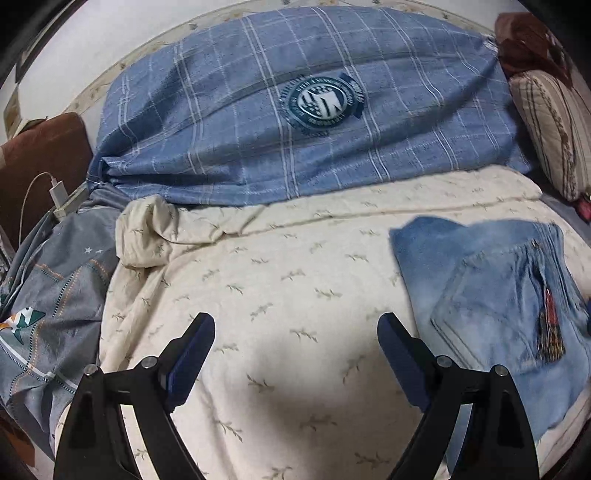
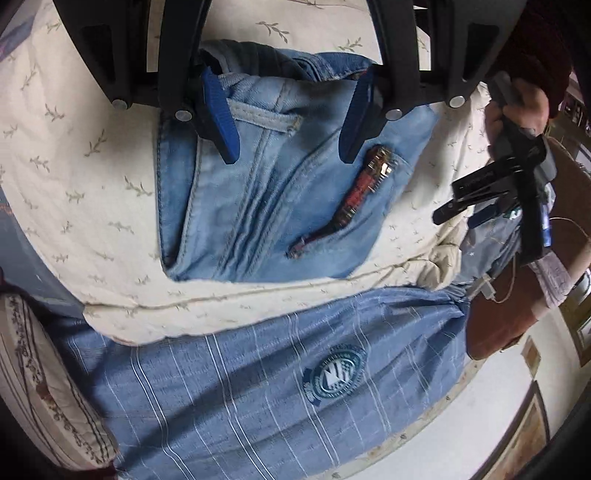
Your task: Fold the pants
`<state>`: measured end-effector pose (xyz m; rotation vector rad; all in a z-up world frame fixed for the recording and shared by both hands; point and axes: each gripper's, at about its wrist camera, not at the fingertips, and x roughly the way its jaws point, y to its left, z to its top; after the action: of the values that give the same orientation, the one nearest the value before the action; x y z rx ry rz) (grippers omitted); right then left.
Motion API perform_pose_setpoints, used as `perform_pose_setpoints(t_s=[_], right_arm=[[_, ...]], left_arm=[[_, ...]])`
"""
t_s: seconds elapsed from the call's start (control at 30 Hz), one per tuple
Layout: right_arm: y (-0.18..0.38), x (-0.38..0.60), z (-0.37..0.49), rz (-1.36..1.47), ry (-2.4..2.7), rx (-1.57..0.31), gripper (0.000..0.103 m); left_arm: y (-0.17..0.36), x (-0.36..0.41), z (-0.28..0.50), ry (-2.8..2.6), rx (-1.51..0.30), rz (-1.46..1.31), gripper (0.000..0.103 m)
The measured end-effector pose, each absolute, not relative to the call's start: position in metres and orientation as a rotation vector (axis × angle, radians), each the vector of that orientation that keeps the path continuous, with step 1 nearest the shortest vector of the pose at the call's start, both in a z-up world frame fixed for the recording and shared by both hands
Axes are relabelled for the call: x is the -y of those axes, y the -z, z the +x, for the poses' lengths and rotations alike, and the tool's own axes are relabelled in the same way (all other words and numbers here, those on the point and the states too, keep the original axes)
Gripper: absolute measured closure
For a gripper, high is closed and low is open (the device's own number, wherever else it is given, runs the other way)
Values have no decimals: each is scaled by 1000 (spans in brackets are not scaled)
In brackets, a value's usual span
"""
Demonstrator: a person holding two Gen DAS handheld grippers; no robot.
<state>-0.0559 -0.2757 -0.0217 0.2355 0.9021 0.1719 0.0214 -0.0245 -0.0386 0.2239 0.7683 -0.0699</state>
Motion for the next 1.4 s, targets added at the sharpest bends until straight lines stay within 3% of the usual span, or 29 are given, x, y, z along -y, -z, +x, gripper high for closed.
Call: perform_pose_setpoints(t_s=[0.57,0.9,1.17,1.4], right_arm=[[43,252,-59,2,-140,-951,45],[43,254,-58,-15,-171,-936,42],[43,257,-56,-10,-191,-940,41],[42,266,-53,44,-228,-955,40]], left_arm=[[72,58,-19,214,-872,372,13],[58,49,-8,328,-925,154,13],[73,76,-6,332,-940,275,13],[72,71,0,325,-951,261,4]])
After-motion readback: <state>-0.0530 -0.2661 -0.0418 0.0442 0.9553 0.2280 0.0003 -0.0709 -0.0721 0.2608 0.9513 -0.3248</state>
